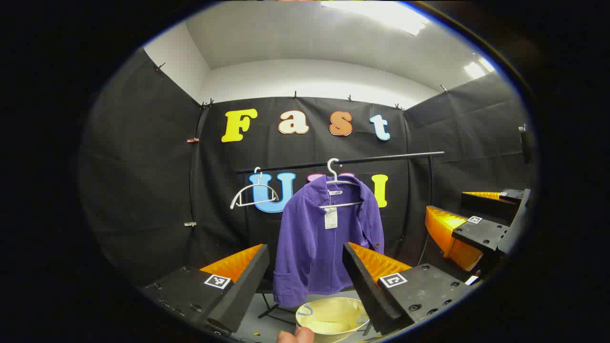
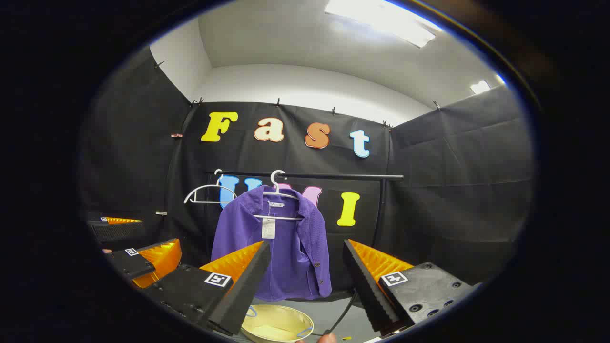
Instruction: Grasp the clothes on the hanger with both hands and then place them into the laundry hamper below.
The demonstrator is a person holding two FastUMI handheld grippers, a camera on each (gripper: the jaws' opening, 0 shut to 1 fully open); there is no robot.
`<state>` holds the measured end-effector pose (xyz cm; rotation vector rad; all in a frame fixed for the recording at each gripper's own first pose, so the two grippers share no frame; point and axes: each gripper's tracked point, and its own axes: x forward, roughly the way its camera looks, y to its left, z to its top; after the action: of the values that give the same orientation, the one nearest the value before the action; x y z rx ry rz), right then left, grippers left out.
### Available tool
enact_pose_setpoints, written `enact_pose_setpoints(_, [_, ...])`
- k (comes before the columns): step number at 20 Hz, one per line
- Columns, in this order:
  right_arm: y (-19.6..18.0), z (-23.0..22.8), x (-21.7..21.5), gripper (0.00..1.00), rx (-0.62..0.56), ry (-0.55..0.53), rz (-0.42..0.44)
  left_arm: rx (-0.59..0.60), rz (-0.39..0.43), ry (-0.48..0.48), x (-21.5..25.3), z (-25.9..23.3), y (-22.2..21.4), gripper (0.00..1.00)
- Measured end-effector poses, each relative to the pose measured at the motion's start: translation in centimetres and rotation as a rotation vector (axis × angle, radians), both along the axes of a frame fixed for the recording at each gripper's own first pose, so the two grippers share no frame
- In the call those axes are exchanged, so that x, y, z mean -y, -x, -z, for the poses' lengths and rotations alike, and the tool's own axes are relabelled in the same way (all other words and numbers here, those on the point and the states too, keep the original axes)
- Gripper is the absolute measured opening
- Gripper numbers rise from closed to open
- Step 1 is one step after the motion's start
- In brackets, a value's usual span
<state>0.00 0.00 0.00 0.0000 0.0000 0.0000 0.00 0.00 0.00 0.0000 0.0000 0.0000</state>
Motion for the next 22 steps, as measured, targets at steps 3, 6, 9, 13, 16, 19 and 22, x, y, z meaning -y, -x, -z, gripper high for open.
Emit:
enact_pose_setpoints(3, [0.2,0.0,-0.1,0.98,-0.003,0.000,0.004,-0.002,0.001,0.002,0.0,0.1,0.2,0.97])
enact_pose_setpoints(6, [0.3,0.0,-0.2,0.98,-0.003,0.003,0.005,-0.002,0.001,-0.001,-0.1,0.1,0.3,0.97])
enact_pose_setpoints(9, [0.3,0.0,-0.5,0.98,-0.005,0.002,0.002,0.002,0.000,-0.003,-0.3,0.0,0.5,0.97])
enact_pose_setpoints(13, [0.2,0.0,-0.5,0.98,-0.003,0.005,0.000,0.002,-0.007,-0.005,-0.5,0.0,0.6,0.97])
enact_pose_setpoints(16, [0.1,0.1,-0.4,0.98,-0.008,0.001,0.008,0.005,-0.006,-0.006,-0.5,0.1,0.4,0.97])
enact_pose_setpoints(19, [-0.4,0.4,-0.6,0.98,-0.019,-0.006,0.004,-0.002,-0.011,-0.010,-0.7,0.1,0.1,0.97])
enact_pose_setpoints(22, [-1.6,0.6,-0.7,0.96,-0.031,0.008,0.002,-0.013,-0.014,-0.004,-1.0,0.3,-0.7,0.97])
